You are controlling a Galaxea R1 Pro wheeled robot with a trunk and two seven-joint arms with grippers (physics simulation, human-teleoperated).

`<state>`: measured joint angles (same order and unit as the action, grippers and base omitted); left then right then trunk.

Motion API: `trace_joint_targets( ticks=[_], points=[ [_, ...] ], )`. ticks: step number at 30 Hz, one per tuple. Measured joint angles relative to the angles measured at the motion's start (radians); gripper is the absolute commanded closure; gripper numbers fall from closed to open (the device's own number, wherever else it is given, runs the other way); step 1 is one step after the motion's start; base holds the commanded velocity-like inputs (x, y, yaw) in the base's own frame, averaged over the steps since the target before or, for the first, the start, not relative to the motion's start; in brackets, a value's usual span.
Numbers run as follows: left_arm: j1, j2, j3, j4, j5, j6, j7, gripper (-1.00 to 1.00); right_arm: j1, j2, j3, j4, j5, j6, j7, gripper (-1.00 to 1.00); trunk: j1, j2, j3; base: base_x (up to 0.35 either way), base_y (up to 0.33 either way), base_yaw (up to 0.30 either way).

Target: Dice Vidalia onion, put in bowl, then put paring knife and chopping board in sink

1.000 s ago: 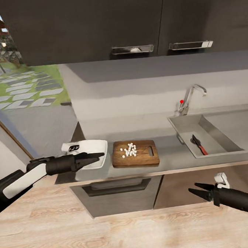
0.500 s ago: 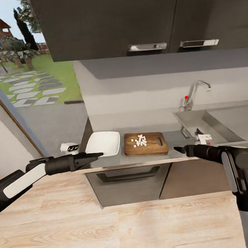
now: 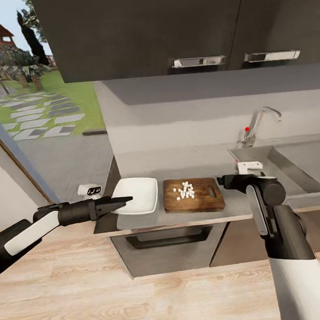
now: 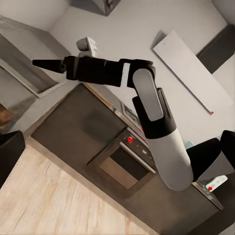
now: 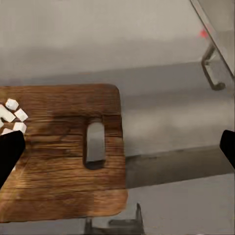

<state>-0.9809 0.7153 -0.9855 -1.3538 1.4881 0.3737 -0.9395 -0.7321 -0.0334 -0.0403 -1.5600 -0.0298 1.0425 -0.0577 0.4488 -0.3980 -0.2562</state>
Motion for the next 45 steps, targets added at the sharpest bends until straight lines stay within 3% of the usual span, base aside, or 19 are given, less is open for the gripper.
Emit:
trace_joint_targets(
  ticks=[1, 2, 3, 8, 11, 15, 17, 27, 33, 39, 45],
  points=[
    [0.0, 0.0, 0.0, 0.005, 0.0, 0.0, -0.001, -1.0, 0.001, 0.002, 0.003, 0.002, -0.005, 0.0, 0.033, -1.0, 0.0, 0.0, 0.0, 0.287, 0.217, 0.0],
    [0.0, -0.001, 0.0, 0.011, 0.0, 0.0, -0.001, -1.0, 0.017, -0.004, 0.004, 0.006, -0.009, 0.0, 0.123, -1.0, 0.0, 0.0, 0.0, 0.275, 0.232, 0.0],
    [0.0, -0.001, 0.0, 0.012, 0.0, 0.0, -0.001, -1.0, 0.03, -0.006, 0.003, 0.006, -0.007, 0.0, 0.146, -1.0, 0.0, 0.0, 0.0, 0.273, 0.235, 0.0],
    [0.0, -0.005, 0.0, 0.013, 0.0, 0.001, 0.0, -1.0, 0.073, -0.01, -0.004, 0.021, -0.007, 0.0, 0.184, -1.0, 0.0, 0.0, 0.0, 0.226, 0.201, 0.0],
    [0.0, -0.009, 0.0, 0.013, 0.0, 0.003, 0.001, -1.0, 0.085, -0.01, -0.042, 0.048, -0.006, 0.0, 0.189, -1.0, 0.001, 0.0, 0.0, 0.056, 0.047, 0.0],
    [0.0, -0.012, 0.0, 0.013, 0.0, 0.006, 0.001, -1.0, 0.106, -0.01, -0.133, 0.058, -0.005, 0.0, 0.191, -1.0, 0.001, 0.0, 0.0, 0.037, -0.018, 0.0],
    [0.0, -0.014, 0.0, 0.013, 0.0, 0.003, 0.006, -1.0, 0.109, -0.011, -0.156, 0.06, 0.0, 0.0, 0.189, -1.0, 0.0, 0.0, 0.0, 0.2, -0.208, 0.0],
    [0.0, -0.014, 0.0, 0.013, 0.0, 0.007, 0.003, -1.0, 0.109, -0.012, -0.156, 0.062, 0.005, 0.0, 0.187, -1.0, 0.001, 0.0, 0.0, 0.08, -0.048, 0.0],
    [0.0, -0.014, 0.0, 0.013, 0.0, 0.005, 0.003, -1.0, 0.11, -0.013, -0.119, 0.064, 0.005, 0.0, 0.188, -1.0, 0.001, 0.0, 0.0, 0.024, -0.075, 0.0],
    [0.0, -0.015, 0.0, 0.022, 0.0, 0.006, 0.007, -1.0, 0.11, -0.013, -0.095, 0.091, 0.087, 0.0, 0.184, -1.0, 0.001, 0.0, 0.0, 0.056, -0.083, 0.0],
    [0.0, -0.015, 0.0, 0.03, 0.0, 0.007, 0.008, -1.0, 0.11, -0.013, -0.094, 0.109, 0.096, 0.0, 0.183, -1.0, 0.001, 0.0, 0.0, 0.003, -0.004, 0.0]
  ],
)
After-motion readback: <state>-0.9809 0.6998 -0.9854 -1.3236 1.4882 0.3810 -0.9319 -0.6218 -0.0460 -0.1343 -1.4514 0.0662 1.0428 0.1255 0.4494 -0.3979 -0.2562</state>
